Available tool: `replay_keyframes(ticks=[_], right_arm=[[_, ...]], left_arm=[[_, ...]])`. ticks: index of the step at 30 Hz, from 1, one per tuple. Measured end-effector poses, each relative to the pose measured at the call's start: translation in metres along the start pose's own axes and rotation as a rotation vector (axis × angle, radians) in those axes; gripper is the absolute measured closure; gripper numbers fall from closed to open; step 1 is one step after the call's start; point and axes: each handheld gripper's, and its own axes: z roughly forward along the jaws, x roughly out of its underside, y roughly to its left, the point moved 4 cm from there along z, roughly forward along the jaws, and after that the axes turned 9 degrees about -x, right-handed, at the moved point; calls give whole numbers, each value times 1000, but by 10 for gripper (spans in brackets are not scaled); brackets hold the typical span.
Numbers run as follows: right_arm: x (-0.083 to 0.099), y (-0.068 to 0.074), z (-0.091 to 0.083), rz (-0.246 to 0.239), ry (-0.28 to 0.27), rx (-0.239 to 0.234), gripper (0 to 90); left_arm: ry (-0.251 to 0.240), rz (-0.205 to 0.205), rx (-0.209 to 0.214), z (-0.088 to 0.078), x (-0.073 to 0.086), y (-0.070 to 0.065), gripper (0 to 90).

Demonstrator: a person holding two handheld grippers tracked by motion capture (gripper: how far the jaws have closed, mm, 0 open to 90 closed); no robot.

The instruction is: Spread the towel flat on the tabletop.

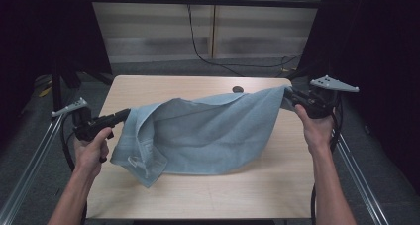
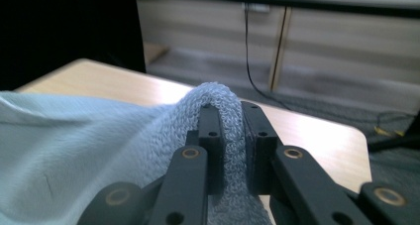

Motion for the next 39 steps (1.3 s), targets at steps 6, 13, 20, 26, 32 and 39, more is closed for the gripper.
replay_keyframes(ticks=[6, 13, 20, 26, 32, 39], right_arm=[[29, -3, 44, -19, 150, -7, 688], [35, 13, 44, -7, 119, -49, 550], [84, 47, 39, -28, 216, -154, 607], [137, 72, 55, -12, 315, -276, 658], [160, 84, 74, 15, 363, -328, 530], [178, 96, 91, -61, 435, -318, 467]], left_arm=[[81, -99, -102, 21, 47, 48, 843], [61, -42, -104, 11, 42, 40, 656], [102, 112, -43, 21, 47, 7, 610], [174, 164, -33, 42, 63, 3, 657], [222, 207, -79, 44, 75, 11, 684], [292, 272, -134, 47, 87, 14, 671]])
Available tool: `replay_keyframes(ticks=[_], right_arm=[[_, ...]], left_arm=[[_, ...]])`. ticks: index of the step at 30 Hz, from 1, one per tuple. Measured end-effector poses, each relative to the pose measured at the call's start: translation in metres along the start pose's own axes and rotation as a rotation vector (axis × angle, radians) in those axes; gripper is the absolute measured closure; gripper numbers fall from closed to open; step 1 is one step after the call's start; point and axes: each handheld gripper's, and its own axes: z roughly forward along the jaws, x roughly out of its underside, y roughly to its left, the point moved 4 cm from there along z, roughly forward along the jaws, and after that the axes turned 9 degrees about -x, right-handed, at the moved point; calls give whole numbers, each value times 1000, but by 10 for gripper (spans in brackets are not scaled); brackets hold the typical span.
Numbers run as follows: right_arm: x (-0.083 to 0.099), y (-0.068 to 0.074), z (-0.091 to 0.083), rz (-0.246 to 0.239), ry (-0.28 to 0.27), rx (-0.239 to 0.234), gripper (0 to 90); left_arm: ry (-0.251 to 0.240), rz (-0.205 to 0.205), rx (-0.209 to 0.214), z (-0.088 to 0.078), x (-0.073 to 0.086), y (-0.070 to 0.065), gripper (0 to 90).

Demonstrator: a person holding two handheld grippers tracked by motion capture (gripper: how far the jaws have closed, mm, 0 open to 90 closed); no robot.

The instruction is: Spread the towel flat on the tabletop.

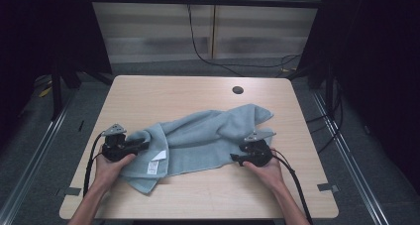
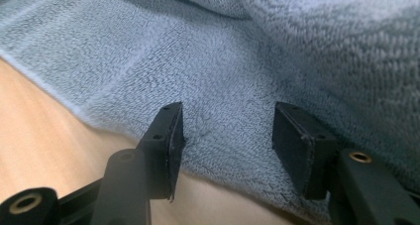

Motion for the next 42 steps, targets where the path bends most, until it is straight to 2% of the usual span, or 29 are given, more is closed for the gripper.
replay_keyframes(ticks=[1, 2, 3, 4, 5, 7, 8, 10, 12, 16, 19, 21, 23, 24, 25, 27, 29, 31, 32, 34, 35, 36, 37, 38, 39, 40, 41, 42], right_arm=[[0, 1, 1, 3, 2, 7, 473], [-1, 0, 2, -12, 5, 32, 535], [-1, 0, 2, -12, 5, 32, 535], [-1, -1, 1, -11, 2, 61, 697], [-1, -1, 1, -11, 2, 61, 697], [-1, -2, -2, 10, 13, 56, 823], [-1, -3, -4, 11, 12, 58, 847], [-3, -4, -15, 17, -17, 52, 862], [-8, -3, -36, 34, -68, 41, 867], [-12, -1, -78, 13, -121, 61, 867], [-9, 0, -107, 12, -129, 85, 867], [-2, -2, -122, 18, -121, 111, 865], [6, -5, -129, 34, -109, 122, 863], [17, -8, -133, 46, -96, 142, 854], [17, -8, -133, 46, -96, 142, 854], [27, -9, -134, 65, -94, 124, 815], [33, -8, -133, 64, -84, 125, 747], [33, -5, -130, 72, -98, 116, 710], [30, 2, -127, 58, -107, 91, 682], [29, 4, -124, 58, -106, 84, 681], [29, 8, -120, 53, -98, 65, 674], [30, 15, -110, 34, -68, 51, 653], [31, 17, -106, 32, -60, 38, 650], [33, 20, -100, 33, -47, 25, 638], [34, 22, -96, 25, -36, 24, 619], [36, 24, -92, 26, -27, 27, 597], [39, 25, -87, 31, -12, 28, 594], [42, 26, -84, 33, -7, 26, 585]], left_arm=[[-2, -3, 5, 0, 0, 0, 665], [-2, -11, 7, -1, 0, 1, 666], [-2, -11, 7, -1, 0, 1, 670], [0, -6, 6, -1, 0, 0, 686], [0, 1, 7, -1, 1, 0, 686], [3, 3, 25, -3, 2, -2, 732], [2, -7, 31, -6, 3, -4, 753], [-6, -16, 58, -12, 3, -9, 795], [-22, -16, 93, -20, 4, -15, 818], [-28, 34, 167, -36, 8, -36, 823], [-32, 73, 214, -46, 11, -50, 792], [-43, 74, 229, -48, 10, -55, 754], [-68, 64, 229, -49, 3, -57, 713], [-75, 55, 231, -49, 0, -57, 668], [-78, 56, 236, -48, -4, -57, 668], [-88, 42, 218, -38, -15, -54, 626], [-60, 55, 188, -23, -21, -52, 567], [-32, 43, 192, -5, -26, -52, 536], [-20, 42, 185, 8, -29, -53, 469], [0, 59, 192, 23, -32, -55, 455], [13, 67, 178, 36, -34, -58, 433], [26, 76, 185, 41, -34, -60, 401], [51, 95, 180, 47, -33, -63, 402], [65, 120, 155, 52, -31, -65, 400], [86, 149, 139, 56, -29, -68, 404], [121, 194, 129, 61, -24, -72, 456], [142, 225, 119, 63, -20, -75, 592], [141, 245, 117, 63, -17, -77, 673]])
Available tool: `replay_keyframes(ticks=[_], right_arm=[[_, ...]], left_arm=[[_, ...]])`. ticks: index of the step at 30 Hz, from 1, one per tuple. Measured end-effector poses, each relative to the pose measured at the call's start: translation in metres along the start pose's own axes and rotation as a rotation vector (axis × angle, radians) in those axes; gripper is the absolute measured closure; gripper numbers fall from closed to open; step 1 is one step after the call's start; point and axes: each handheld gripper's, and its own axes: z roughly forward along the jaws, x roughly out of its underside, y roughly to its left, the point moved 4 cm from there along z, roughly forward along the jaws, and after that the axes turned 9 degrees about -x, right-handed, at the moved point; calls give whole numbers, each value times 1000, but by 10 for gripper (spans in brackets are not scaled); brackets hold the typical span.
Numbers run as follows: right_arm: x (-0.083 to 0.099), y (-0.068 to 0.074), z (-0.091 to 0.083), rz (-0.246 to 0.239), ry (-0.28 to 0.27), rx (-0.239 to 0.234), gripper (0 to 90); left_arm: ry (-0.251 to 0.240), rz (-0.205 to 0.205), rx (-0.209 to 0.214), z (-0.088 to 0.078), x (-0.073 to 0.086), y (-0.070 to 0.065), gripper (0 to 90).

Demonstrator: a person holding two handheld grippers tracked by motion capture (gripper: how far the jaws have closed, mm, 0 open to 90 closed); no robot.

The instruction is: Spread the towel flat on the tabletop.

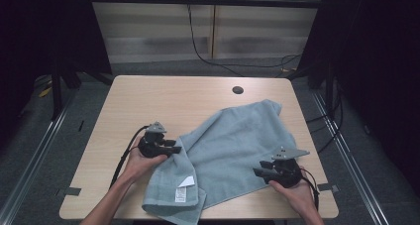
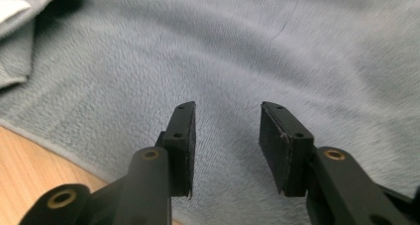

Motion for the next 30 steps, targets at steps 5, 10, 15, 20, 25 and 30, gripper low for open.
replay_keyframes(ticks=[5, 10, 15, 20, 25, 30], right_arm=[[13, -3, 15, 22, 60, 41, 558], [4, -12, 30, 1, 66, 73, 565], [-27, -33, 61, 15, 54, 102, 561], [-68, -53, 101, 29, 43, 143, 560], [-93, -56, 126, 11, 68, 147, 529], [-97, -44, 117, 16, 21, 97, 490]], left_arm=[[3, 31, -59, -13, 10, -1, 826], [-9, -33, -33, -35, 34, 8, 833], [-12, -50, -5, -52, 52, 1, 831], [-17, -56, 53, -60, 61, -15, 819], [-9, -63, 95, -64, 65, -24, 796], [-65, -78, 90, -75, 60, -24, 678]])
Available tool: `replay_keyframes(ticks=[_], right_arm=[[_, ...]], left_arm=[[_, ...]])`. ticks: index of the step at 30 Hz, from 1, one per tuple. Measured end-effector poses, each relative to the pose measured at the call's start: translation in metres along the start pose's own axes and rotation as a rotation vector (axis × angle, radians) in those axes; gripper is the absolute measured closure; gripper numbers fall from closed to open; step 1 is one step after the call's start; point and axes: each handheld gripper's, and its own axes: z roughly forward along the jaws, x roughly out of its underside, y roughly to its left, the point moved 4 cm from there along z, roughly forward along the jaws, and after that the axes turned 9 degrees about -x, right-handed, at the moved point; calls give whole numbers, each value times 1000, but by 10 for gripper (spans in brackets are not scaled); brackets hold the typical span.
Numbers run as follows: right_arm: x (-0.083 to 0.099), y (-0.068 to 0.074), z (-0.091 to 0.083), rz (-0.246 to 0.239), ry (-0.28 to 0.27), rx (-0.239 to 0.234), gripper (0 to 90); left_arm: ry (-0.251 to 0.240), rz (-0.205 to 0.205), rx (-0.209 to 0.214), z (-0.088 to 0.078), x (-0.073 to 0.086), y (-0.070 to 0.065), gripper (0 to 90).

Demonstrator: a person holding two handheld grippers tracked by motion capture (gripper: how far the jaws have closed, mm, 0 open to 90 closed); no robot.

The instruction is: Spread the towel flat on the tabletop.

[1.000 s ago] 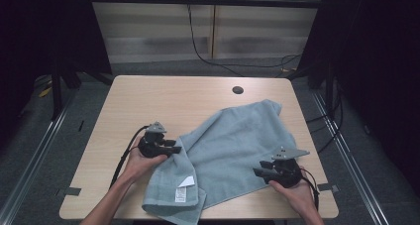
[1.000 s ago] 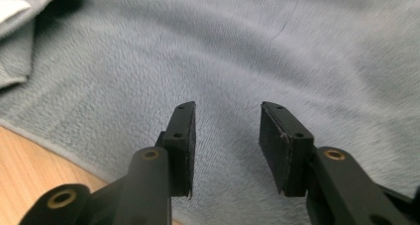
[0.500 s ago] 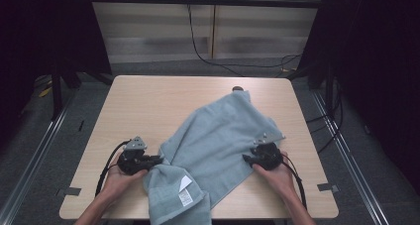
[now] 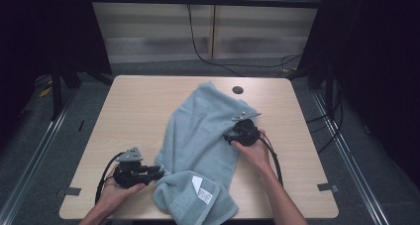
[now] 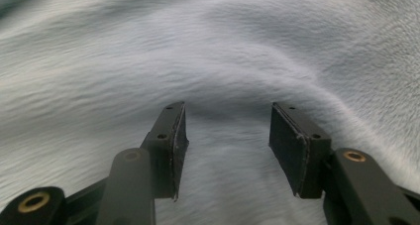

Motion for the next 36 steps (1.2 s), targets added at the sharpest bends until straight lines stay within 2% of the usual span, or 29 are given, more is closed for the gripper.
replay_keyframes(ticks=[4, 6, 7, 8, 9, 10, 12, 14, 16, 17, 19, 20, 21, 25, 27, 29, 30, 31, 33, 36], right_arm=[[14, 23, -30, -59, -31, -59, 513], [23, 32, -42, -68, -29, -83, 520], [29, 36, -48, -71, -29, -90, 532], [37, 42, -54, -75, -30, -126, 541], [42, 45, -56, -74, -30, -143, 546], [49, 49, -59, -62, -28, -157, 551], [61, 58, -58, -81, 2, -189, 554], [71, 71, -55, -83, 26, -222, 555], [76, 84, -54, -103, 43, -267, 553], [76, 90, -52, -116, 45, -290, 549], [74, 96, -51, -113, 35, -321, 540], [73, 98, -50, -118, 25, -342, 536], [72, 100, -49, -121, 25, -349, 527], [74, 105, -40, -158, 63, -325, 518], [74, 104, -41, -158, 72, -318, 518], [75, 98, -45, -172, 92, -280, 519], [76, 94, -46, -166, 89, -275, 520], [77, 90, -49, -160, 92, -248, 519], [80, 79, -55, -148, 95, -211, 519], [88, 58, -69, -118, 94, -123, 524]], left_arm=[[-85, 14, 17, -11, -18, -8, 610], [-103, 21, 26, -13, -27, -16, 582], [-99, 37, 55, -10, -33, -23, 565], [-91, 57, 66, -7, -36, -27, 548], [-79, 73, 77, -2, -40, -32, 534], [-61, 90, 105, 7, -43, -38, 509], [-41, 110, 117, 21, -46, -46, 474], [13, 131, 139, 36, -45, -53, 421], [72, 144, 151, 48, -39, -57, 415], [84, 155, 152, 51, -36, -58, 446], [103, 205, 141, 53, -30, -61, 650], [101, 213, 151, 52, -28, -62, 758], [92, 200, 170, 50, -27, -60, 821], [-11, 113, 202, 30, -35, -49, 842], [-65, 87, 199, 17, -39, -43, 843], [-123, 67, 203, 1, -42, -36, 843], [-149, 52, 206, -5, -43, -33, 843], [-172, 41, 213, -11, -42, -31, 843], [-199, 37, 235, -21, -41, -29, 843], [-221, 60, 262, -32, -35, -33, 842]])
